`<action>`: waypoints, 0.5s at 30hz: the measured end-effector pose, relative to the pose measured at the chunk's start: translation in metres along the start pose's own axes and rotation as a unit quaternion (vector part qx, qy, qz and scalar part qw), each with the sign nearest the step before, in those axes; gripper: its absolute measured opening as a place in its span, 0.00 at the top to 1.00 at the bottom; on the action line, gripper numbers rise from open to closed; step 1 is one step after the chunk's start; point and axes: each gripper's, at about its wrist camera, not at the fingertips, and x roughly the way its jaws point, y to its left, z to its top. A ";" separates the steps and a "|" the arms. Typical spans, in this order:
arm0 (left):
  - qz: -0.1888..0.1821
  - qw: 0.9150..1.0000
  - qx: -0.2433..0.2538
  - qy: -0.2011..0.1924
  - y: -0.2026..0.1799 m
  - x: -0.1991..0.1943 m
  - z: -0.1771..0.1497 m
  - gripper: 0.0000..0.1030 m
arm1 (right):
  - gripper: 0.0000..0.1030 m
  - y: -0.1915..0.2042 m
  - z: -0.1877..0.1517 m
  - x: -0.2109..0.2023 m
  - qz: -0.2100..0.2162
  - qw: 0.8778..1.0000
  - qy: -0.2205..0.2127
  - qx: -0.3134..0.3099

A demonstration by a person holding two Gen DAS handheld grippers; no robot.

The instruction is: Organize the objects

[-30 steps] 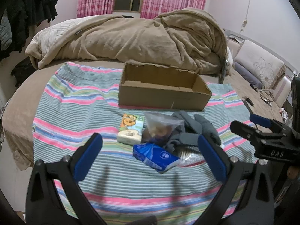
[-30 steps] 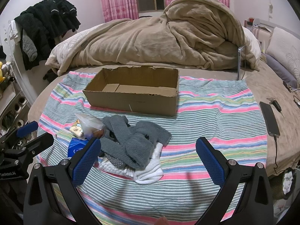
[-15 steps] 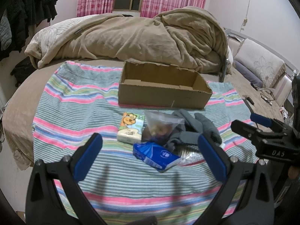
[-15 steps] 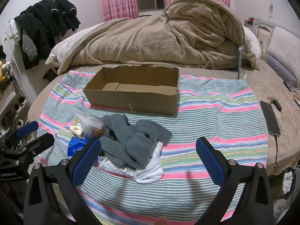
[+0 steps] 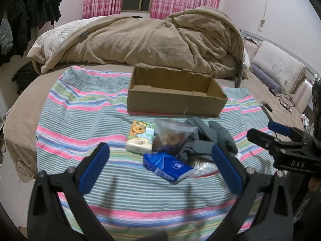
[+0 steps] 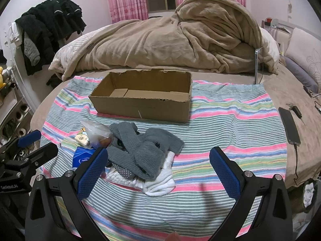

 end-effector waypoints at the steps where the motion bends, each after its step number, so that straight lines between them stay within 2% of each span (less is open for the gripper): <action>1: 0.001 1.000 0.000 0.000 0.000 0.000 0.000 0.01 | 0.00 0.000 0.000 0.000 0.000 1.000 0.000 0.000; 15: 0.004 1.000 -0.001 0.003 0.005 -0.001 0.001 0.01 | 0.00 0.002 0.001 -0.003 0.000 1.000 0.000 -0.002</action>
